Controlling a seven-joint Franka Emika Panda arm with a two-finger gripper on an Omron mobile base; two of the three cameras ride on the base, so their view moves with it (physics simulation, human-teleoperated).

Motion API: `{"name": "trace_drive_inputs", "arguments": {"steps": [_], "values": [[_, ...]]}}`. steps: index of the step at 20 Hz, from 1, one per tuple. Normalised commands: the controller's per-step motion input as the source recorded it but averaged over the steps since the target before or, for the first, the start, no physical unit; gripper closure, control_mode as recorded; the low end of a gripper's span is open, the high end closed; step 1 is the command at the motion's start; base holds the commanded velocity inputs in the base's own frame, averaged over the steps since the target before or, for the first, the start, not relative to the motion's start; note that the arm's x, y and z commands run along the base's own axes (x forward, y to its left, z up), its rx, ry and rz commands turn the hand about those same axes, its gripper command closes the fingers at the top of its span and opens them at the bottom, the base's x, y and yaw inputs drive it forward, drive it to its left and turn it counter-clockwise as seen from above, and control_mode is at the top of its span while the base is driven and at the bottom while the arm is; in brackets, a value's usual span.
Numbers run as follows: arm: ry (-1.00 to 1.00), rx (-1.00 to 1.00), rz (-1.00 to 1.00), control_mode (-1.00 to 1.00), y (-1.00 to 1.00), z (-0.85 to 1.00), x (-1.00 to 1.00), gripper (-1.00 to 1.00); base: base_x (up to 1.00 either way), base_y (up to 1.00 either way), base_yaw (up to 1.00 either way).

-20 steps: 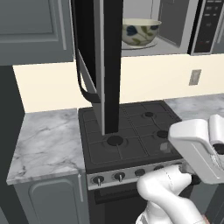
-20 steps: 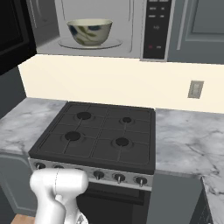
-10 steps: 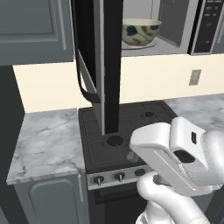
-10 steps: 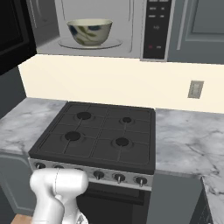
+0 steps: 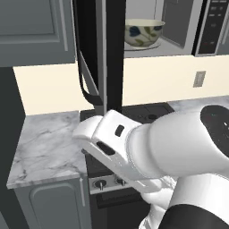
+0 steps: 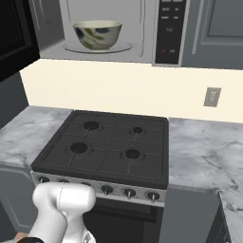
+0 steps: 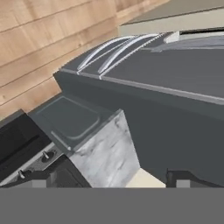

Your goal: Pick the potato from the sink and place it in the bowl. Then pick the bowl and place it in the microwave. Then close the microwave door and press the start button.

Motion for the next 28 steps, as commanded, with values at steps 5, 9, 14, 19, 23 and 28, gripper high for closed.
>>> {"name": "trace_drive_inputs", "arguments": {"steps": [5, 9, 14, 19, 23, 28], "values": [[0.0, -0.06, -0.27, -1.0, 0.43, 0.0, 0.7, -1.0, 0.0, 0.0, 0.0], [0.0, -0.05, -0.24, -1.0, 0.54, 0.0, 0.59, -1.0, 0.0, 0.0, 0.0], [0.0, -0.05, -0.23, -1.0, 0.54, -0.05, 0.49, -1.0, 0.0, 0.0, 0.0], [0.0, -0.02, -0.21, -1.0, 0.09, 0.0, 0.73, -1.0, 0.0, 0.0, 0.0], [-0.08, -0.01, -0.15, -1.0, -0.09, 0.0, 0.61, -1.0, 0.0, 0.0, 0.0], [-0.19, 0.0, -0.13, -1.0, -0.35, 0.01, 0.28, -1.0, 0.0, 0.0, 0.0]]}}
